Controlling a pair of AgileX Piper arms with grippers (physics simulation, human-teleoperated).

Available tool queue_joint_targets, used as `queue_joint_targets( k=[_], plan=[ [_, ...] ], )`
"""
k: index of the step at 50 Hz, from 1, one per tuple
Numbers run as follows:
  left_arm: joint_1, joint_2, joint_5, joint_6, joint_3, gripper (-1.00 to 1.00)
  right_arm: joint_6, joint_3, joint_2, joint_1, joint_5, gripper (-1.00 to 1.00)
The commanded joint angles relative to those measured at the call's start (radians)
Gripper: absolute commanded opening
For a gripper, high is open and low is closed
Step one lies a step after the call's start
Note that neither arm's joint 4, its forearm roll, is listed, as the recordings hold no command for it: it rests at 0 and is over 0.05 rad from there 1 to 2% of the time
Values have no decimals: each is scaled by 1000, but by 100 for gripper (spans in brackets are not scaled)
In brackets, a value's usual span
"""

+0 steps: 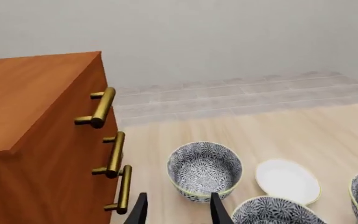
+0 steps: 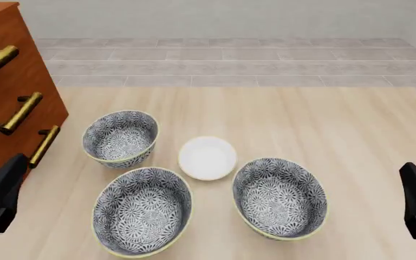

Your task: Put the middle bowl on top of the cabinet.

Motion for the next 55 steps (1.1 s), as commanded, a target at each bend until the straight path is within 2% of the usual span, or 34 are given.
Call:
queue_joint_targets(
  k=[1, 3, 4, 6, 9, 13, 15, 18, 23, 24, 26, 27, 31, 38, 40, 44, 55],
  plan=[
    [-85, 134, 2, 54, -75, 100, -10, 1, 8, -2, -1, 100],
    [-96, 156, 4, 93, -91, 100, -9, 1, 16, -3, -7, 100],
    [-110, 163, 12, 69, -102, 100, -9, 1, 19, -4, -10, 100],
    [-126, 178, 19, 65, -115, 100, -9, 1, 22, -3, -12, 100],
    [-154, 166, 36, 113, -131, 100, -9, 1, 22, -3, -11, 100],
    [-187, 189, 41, 142, -146, 100, -9, 1, 20, 1, -7, 100],
    [-204, 221, 39, 118, -158, 100, -11, 2, 18, 3, -5, 100],
    [-221, 252, 30, 165, -163, 100, -10, 1, 18, 4, -5, 100],
    [-252, 315, 29, 164, -194, 100, -11, 2, 19, 7, -5, 100],
    [-277, 352, 31, 132, -209, 100, -13, 2, 20, 8, -5, 100],
    [-276, 379, 33, 130, -221, 100, -13, 2, 25, 8, -9, 100],
    [-300, 405, 40, 105, -236, 100, -14, 2, 28, 8, -12, 100],
    [-310, 414, 63, 112, -263, 100, -15, 2, 26, 9, -9, 100],
    [-381, 499, 108, 62, -341, 100, -20, 2, 34, 9, -15, 100],
    [-382, 524, 113, 90, -351, 100, -20, 2, 34, 11, -15, 100],
    [-440, 592, 149, 72, -404, 100, -21, 2, 35, 10, -16, 100],
    [-501, 692, 210, 89, -498, 100, -21, 2, 39, 13, -18, 100]
  ],
)
